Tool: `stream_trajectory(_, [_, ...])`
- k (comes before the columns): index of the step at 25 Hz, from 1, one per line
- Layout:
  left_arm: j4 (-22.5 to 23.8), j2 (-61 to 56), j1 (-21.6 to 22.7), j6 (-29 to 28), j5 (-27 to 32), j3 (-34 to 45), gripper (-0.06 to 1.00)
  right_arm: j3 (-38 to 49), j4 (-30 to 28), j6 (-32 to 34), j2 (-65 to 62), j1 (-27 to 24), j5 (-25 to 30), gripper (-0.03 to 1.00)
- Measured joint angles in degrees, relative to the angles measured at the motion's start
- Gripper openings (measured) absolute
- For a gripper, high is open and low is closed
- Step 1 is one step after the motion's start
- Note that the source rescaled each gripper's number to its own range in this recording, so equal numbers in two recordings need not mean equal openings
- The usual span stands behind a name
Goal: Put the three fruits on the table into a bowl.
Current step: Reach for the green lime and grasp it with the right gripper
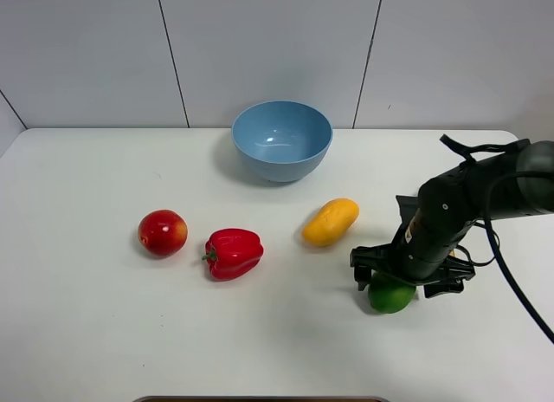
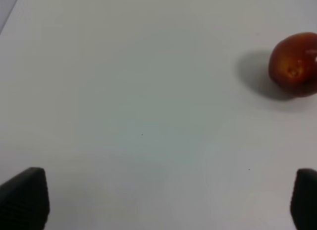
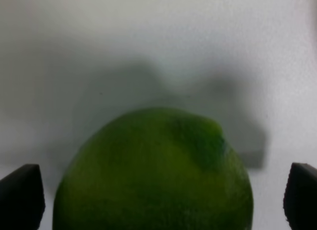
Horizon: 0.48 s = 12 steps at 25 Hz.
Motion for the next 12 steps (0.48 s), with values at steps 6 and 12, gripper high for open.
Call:
stream_trajectory(6, [0.0,0.0,0.0,0.0,0.0,0.0,1.00,0.0,0.0,-0.1,0.0,0.0,0.0,1.00])
stream_trajectory(12, [0.0,0.0,0.0,0.0,0.0,0.0,1.00,0.0,0.0,-0.3,0.0,0.0,0.0,1.00])
